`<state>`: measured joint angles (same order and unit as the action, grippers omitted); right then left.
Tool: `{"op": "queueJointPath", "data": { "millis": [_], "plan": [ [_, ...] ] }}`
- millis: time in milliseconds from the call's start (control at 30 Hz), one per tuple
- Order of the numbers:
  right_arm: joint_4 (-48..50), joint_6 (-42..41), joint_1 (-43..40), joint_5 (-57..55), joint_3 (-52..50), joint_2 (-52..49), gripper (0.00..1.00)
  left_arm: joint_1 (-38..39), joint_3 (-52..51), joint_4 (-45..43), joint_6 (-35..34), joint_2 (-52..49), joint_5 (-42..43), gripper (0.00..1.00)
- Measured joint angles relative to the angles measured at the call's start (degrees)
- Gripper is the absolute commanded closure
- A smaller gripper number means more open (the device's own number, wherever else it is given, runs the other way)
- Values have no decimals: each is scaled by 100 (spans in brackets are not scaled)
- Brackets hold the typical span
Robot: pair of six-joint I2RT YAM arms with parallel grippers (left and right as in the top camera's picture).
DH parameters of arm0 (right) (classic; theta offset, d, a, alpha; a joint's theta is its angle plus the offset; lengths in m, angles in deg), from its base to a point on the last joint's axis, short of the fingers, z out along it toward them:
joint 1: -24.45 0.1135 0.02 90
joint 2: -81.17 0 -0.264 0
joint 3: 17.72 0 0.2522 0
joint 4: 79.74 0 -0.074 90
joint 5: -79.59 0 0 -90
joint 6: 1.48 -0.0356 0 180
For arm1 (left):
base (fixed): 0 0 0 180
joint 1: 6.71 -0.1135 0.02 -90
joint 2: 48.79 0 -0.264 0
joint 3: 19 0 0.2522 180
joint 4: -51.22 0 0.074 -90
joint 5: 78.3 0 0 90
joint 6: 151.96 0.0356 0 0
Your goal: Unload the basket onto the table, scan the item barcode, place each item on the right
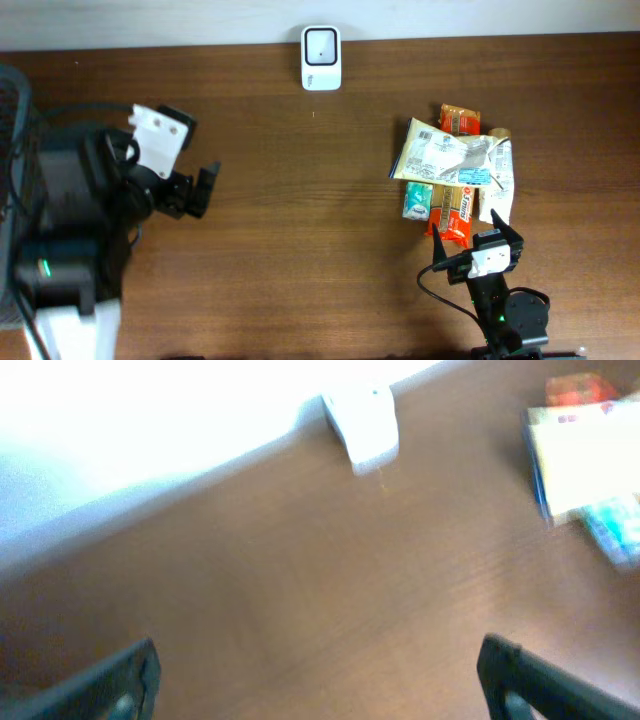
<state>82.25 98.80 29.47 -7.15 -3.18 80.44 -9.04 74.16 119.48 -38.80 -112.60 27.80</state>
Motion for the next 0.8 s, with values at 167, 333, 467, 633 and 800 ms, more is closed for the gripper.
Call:
{"op": "queueJointPath", "data": {
  "millis": [167,333,467,633,800],
  "plan": [
    [-2,-2,0,2,0,4,1,323,-2828,-3694,31,2194,-146,1],
    [-2,0,0,0,0,7,1,326,-5571,-6131,-52,3888,-728,1],
    [4,0,0,2,2,11,1,328,-7064,-6435,-107,5014,-1231,1],
    [0,4,0,2,0,11,2,328,-7805,-6164,-101,5851,-1379,1],
    [0,2,0,4,2,9,1,328,-7847,-4986,-81,6297,-1464,1]
  ]
}}
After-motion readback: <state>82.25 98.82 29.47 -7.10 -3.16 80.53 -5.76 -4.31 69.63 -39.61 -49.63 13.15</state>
